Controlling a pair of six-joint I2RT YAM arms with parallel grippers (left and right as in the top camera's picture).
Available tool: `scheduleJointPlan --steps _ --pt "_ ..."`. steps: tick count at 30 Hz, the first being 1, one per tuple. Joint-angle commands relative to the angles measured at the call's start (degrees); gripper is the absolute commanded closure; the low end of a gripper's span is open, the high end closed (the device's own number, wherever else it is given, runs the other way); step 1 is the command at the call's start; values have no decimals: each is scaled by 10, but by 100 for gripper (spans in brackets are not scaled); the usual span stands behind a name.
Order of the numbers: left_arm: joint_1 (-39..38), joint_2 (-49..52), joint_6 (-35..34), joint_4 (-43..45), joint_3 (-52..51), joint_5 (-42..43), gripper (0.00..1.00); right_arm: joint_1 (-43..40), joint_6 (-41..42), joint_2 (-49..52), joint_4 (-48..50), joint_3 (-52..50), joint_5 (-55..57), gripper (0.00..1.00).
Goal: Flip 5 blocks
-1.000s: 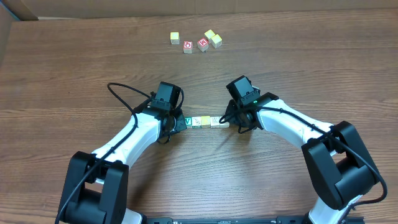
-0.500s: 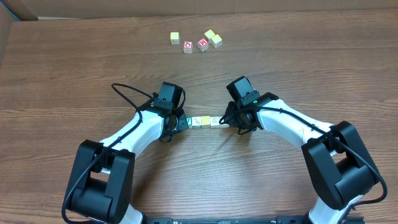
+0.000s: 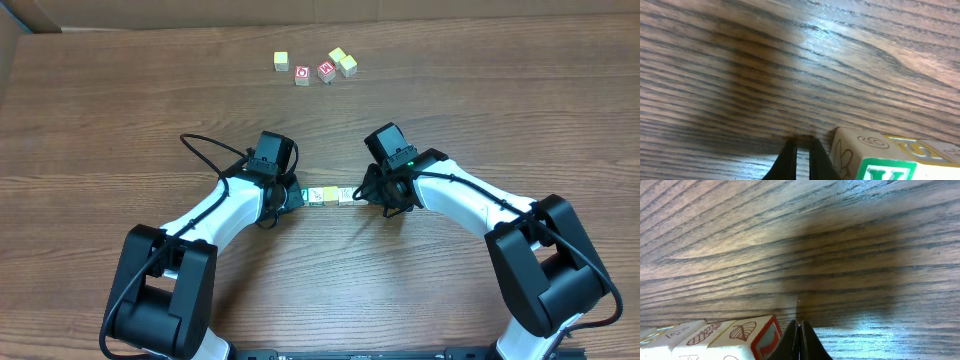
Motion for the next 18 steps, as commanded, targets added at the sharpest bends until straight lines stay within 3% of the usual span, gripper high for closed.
scheduleJointPlan --steps 1,18 --pt "-1 -11 6 0 14 7 96 1 -3 0 2 -1 0 96" --pt "-1 -40 15 -21 14 -10 96 1 -2 0 1 -1 -1 96"
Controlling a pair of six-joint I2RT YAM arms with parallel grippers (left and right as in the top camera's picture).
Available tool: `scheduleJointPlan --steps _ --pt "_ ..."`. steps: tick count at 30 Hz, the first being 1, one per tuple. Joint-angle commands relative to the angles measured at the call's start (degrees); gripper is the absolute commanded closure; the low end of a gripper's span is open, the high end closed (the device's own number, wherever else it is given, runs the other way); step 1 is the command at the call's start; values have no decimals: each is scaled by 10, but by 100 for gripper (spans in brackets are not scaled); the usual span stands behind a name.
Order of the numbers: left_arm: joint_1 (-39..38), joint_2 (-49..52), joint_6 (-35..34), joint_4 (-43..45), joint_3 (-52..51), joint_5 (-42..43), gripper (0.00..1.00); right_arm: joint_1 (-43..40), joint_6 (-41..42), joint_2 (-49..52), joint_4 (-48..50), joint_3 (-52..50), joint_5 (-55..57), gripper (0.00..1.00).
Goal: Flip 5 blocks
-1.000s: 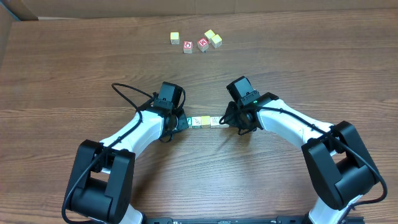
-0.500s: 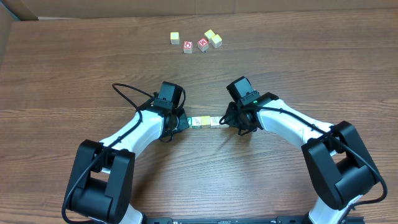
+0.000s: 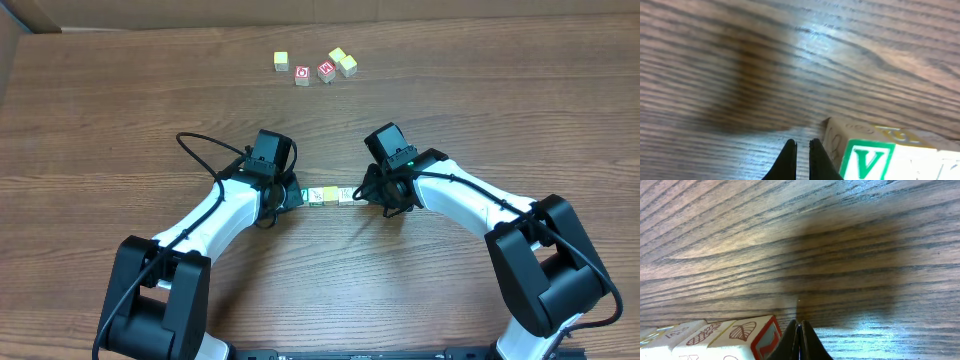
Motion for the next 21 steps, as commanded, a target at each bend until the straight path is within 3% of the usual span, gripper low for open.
scheduleJointPlan --steps 1,21 --pt "-1 -13 11 -5 13 -10 96 1 -2 0 -1 -1 -1 96" --pt "-1 -13 11 -10 13 -8 96 1 -2 0 6 -1 -31 96"
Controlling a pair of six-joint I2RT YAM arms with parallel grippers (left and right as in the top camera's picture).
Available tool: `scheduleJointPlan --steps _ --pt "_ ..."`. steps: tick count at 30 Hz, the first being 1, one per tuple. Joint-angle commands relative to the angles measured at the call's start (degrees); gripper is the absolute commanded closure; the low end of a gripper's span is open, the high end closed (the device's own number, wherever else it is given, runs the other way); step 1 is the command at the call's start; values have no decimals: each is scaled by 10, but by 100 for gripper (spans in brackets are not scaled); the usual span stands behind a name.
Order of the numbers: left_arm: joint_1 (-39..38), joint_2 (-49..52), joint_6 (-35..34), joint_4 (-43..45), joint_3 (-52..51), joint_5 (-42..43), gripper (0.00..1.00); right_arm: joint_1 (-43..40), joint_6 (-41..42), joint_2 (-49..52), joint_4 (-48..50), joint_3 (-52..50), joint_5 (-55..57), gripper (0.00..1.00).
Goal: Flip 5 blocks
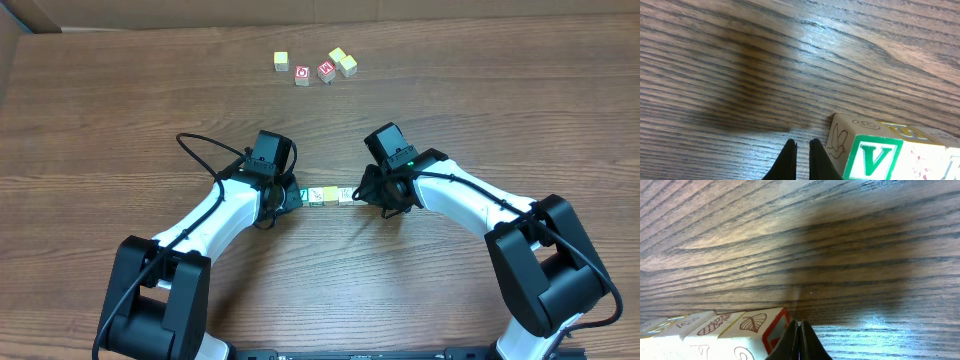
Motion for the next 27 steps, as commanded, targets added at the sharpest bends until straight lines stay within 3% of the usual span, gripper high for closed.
scheduleJointPlan --steps 1,27 --pt "-1 -13 10 0 13 -6 96 1 -2 0 3 -1 -4 96" --pt "-1 -12 11 17 12 13 96 1 -2 0 5 -1 -10 96"
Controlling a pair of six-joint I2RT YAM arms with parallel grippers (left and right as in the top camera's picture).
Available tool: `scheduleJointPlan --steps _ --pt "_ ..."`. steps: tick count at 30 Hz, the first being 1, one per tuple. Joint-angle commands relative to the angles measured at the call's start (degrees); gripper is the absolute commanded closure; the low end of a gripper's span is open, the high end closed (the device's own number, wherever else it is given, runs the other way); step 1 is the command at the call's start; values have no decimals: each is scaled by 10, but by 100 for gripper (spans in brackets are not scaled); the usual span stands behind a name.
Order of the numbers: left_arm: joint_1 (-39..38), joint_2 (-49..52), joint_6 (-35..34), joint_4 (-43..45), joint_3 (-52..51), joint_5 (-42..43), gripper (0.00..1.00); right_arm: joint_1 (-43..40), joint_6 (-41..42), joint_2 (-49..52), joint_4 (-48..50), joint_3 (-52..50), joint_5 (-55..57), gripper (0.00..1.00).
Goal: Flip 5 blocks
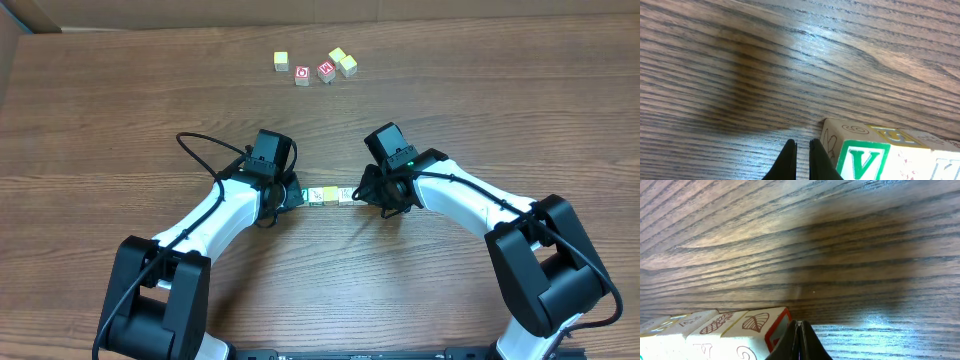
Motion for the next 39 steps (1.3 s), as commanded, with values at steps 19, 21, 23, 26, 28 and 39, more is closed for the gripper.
scheduleJointPlan --steps 19,21,23,26,28,39 --pt "-1 -4 14 7 5 1 96 1 -2 0 4 -1 -5 96" --pt "-1 -3 22 13 5 2 96 1 -2 0 4 -1 -5 96" --pt "-1 -3 22 20 5 2 96 1 -2 0 4 -1 -5 96" --pt "-1 -3 22 22 5 3 96 1 -2 0 4 -1 -5 96" --pt "-1 -3 22 17 5 2 96 1 -2 0 4 -1 -5 96" --pt "-1 14 33 17 3 2 96 1 -2 0 4 -1 -5 96"
